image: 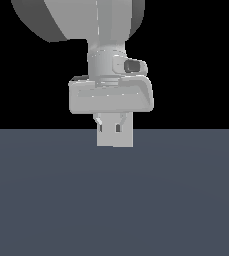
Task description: Plug the charger into the wall socket.
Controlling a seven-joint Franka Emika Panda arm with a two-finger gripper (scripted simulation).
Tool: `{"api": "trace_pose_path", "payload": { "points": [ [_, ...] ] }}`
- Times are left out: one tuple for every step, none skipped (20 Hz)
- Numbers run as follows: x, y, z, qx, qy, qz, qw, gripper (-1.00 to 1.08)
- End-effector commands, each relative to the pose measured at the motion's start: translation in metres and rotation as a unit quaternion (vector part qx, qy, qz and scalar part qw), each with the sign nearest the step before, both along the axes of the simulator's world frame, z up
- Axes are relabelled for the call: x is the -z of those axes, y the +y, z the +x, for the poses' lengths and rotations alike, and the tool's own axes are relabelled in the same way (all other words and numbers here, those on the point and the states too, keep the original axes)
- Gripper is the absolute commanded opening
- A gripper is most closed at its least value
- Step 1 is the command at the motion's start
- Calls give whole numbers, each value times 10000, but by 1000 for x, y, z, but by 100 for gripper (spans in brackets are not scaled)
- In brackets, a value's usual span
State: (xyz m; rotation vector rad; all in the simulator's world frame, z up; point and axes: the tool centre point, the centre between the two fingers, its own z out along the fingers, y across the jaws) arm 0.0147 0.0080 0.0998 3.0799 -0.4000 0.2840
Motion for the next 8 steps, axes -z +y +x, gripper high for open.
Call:
{"api": "trace_pose_path", "payload": {
  "points": [
    [0, -2, 7, -2, -1, 1, 10000, -100],
    [0, -2, 8, -2, -1, 1, 10000, -100],
    [0, -2, 9, -2, -1, 1, 10000, -100],
    [0, -2, 10, -2, -1, -3, 10000, -100],
    [0, -2, 11, -2, -1, -3, 10000, -100],
    [0, -2, 11, -2, -1, -3, 10000, -100],
    [0, -2, 11, -2, -1, -3, 10000, -100],
    [0, -2, 11, -2, -1, -3, 10000, -100]
  ]
}}
